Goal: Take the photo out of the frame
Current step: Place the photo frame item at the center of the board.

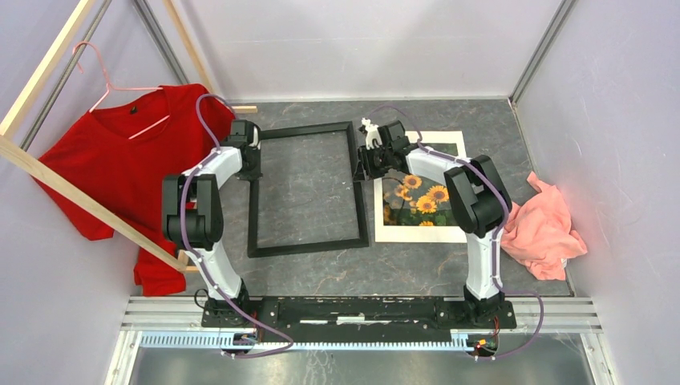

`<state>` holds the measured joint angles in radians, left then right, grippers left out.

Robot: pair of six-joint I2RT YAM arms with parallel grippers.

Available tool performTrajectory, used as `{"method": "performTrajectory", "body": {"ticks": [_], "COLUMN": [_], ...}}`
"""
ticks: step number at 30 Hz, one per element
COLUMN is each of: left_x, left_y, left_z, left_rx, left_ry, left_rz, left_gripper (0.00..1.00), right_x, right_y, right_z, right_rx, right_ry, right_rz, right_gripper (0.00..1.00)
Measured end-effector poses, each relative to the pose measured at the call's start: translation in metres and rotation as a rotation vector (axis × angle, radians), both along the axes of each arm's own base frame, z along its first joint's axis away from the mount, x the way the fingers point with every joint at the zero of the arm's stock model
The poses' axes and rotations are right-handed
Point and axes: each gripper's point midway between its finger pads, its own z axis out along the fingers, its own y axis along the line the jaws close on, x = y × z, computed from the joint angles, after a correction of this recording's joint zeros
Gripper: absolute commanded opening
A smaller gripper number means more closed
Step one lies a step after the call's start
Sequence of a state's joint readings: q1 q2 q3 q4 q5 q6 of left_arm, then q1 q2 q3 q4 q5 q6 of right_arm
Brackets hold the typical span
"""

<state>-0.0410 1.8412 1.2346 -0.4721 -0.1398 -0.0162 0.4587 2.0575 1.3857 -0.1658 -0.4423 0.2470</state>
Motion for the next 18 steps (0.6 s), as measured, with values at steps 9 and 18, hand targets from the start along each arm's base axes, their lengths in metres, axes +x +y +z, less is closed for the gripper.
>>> {"method": "performTrajectory", "body": {"ticks": [9,18], "left_x": [0.009,0.020], "left_y": [0.041,0.073], "left_z": [0.001,0.003], "left_rx": [0.072,0.162], "left_ry": [-0.030,-0.058], "left_rz": [0.050,0.110], "left_gripper": [0.06,0.23], "right_x": [-0.001,-0.001], "right_y": [0.043,0.077], "right_z": [-0.007,-0.009], "right_rx": [0.054,0.142], "right_ry": [0.024,0.056], "right_rz": [0.082,0.155], "right_gripper": [0.44,0.52]}}
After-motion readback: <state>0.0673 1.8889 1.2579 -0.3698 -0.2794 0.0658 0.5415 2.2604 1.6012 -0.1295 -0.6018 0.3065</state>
